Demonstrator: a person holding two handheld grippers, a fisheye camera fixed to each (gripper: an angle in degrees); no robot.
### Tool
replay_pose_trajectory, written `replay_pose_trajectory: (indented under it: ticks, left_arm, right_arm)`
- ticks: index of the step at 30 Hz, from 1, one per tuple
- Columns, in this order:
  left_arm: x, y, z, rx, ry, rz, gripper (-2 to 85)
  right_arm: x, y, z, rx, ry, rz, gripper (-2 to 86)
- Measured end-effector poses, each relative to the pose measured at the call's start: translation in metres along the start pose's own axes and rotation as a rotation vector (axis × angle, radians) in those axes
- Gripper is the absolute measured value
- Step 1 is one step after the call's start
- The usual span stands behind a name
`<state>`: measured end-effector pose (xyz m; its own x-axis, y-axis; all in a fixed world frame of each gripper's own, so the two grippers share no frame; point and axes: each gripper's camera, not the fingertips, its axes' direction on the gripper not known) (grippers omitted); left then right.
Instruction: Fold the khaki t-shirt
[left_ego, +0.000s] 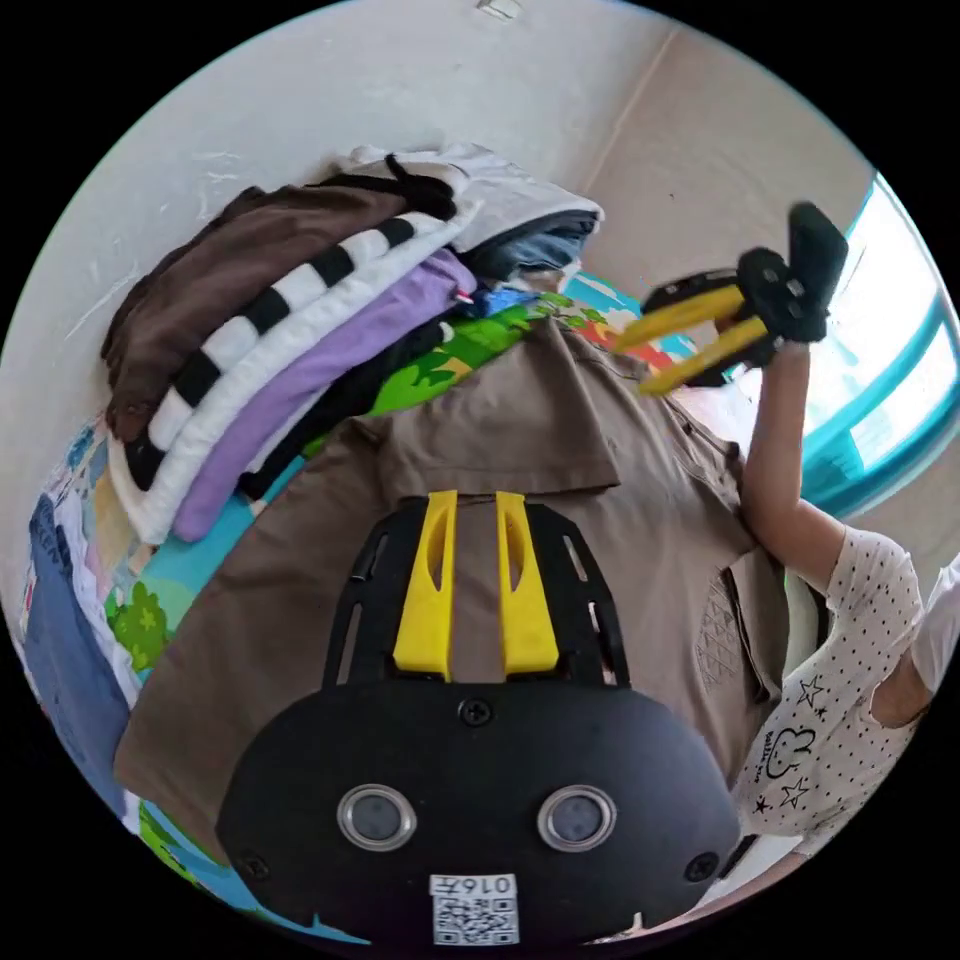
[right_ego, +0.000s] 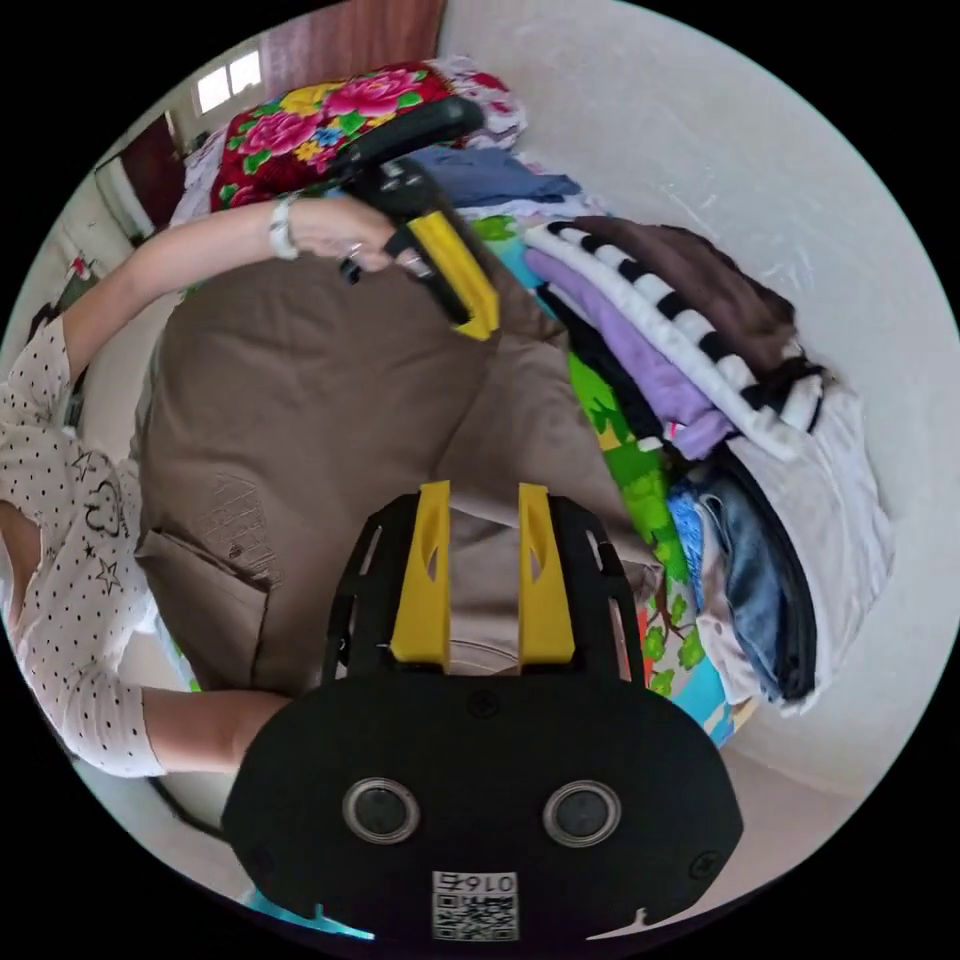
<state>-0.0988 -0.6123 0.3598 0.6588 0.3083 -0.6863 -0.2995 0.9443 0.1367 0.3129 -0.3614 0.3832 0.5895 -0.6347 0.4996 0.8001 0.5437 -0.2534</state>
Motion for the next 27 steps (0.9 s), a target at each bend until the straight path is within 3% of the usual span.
replay_pose_trajectory:
  ticks: [2, 7, 11, 20, 23, 27]
  left_arm:
    - [0.031, -0.007, 0.011, -0.009, -0.006, 0.076, 7.6]
    - [0.088, -0.02, 0.034, -0.004, -0.166, 0.205, 7.6]
    - [0.106, -0.026, 0.051, -0.042, -0.231, 0.234, 7.4]
    - [0.116, -0.026, 0.05, -0.01, -0.19, 0.235, -0.4]
    - [0.119, -0.026, 0.042, 0.028, -0.155, 0.219, 0.3]
    - [0.125, -0.029, 0.055, -0.052, -0.102, 0.21, 6.9]
  right_arm:
    - [0.04, 0.017, -0.001, 0.027, 0.104, 0.247, 7.2]
    - [0.091, 0.044, 0.021, 0.02, 0.141, 0.467, 8.9]
    - [0.111, 0.049, 0.051, -0.066, 0.132, 0.481, 9.8]
    - [0.132, 0.046, 0.086, -0.084, 0.232, 0.486, 9.9]
    - [0.14, 0.052, 0.088, -0.083, 0.197, 0.485, 9.8]
    - [0.148, 0.06, 0.077, -0.06, 0.178, 0.497, 8.8]
